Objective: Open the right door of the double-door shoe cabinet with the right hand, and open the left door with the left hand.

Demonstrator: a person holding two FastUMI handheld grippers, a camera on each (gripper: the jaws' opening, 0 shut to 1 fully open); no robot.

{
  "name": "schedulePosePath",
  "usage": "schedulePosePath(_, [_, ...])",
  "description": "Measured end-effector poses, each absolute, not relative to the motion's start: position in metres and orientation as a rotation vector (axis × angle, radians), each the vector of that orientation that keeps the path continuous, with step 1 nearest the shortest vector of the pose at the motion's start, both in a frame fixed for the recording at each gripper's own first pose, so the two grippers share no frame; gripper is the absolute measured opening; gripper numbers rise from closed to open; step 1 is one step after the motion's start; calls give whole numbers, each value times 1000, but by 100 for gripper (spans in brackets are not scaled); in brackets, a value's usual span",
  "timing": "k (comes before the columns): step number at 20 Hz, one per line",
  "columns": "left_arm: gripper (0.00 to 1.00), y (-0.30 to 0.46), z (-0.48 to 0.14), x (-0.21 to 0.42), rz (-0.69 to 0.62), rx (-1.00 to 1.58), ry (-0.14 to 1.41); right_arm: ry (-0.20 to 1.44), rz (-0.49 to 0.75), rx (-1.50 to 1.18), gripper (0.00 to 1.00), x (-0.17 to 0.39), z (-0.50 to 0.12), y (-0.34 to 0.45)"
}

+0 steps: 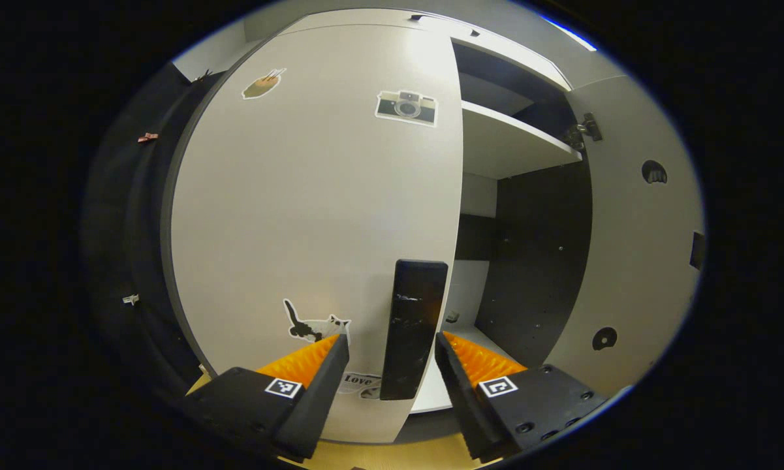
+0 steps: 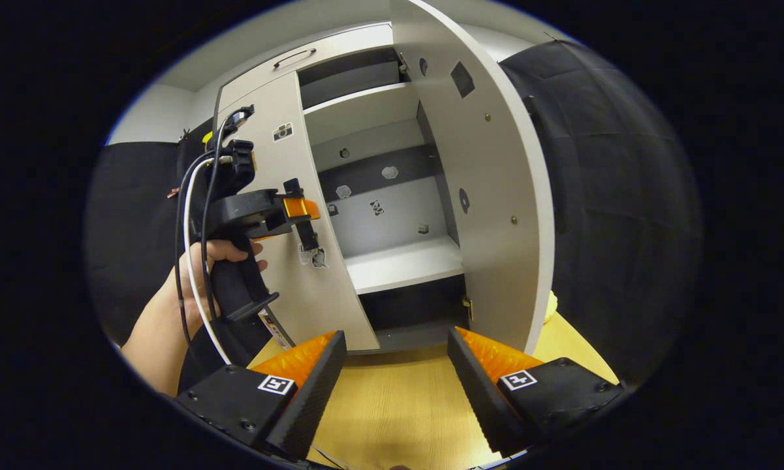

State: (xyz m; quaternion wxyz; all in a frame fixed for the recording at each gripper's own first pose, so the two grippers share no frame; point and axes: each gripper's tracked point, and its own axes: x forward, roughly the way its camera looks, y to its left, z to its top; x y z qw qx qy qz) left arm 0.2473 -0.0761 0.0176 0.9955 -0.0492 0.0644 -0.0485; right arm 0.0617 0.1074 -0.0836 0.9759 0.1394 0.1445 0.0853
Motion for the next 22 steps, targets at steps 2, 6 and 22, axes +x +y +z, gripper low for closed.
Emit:
schedulePosePath(2, [72,-74,18,249,-52,-88,124,273,194,275,98,69,-83,108])
schedulePosePath(6, [54,-85,18,250,-60,-107,122,260,248,296,98,81,-84,114])
schedulePosePath(22, [9,-86,13,245,-80,-83,134,213,326,155,98,78,-77,107])
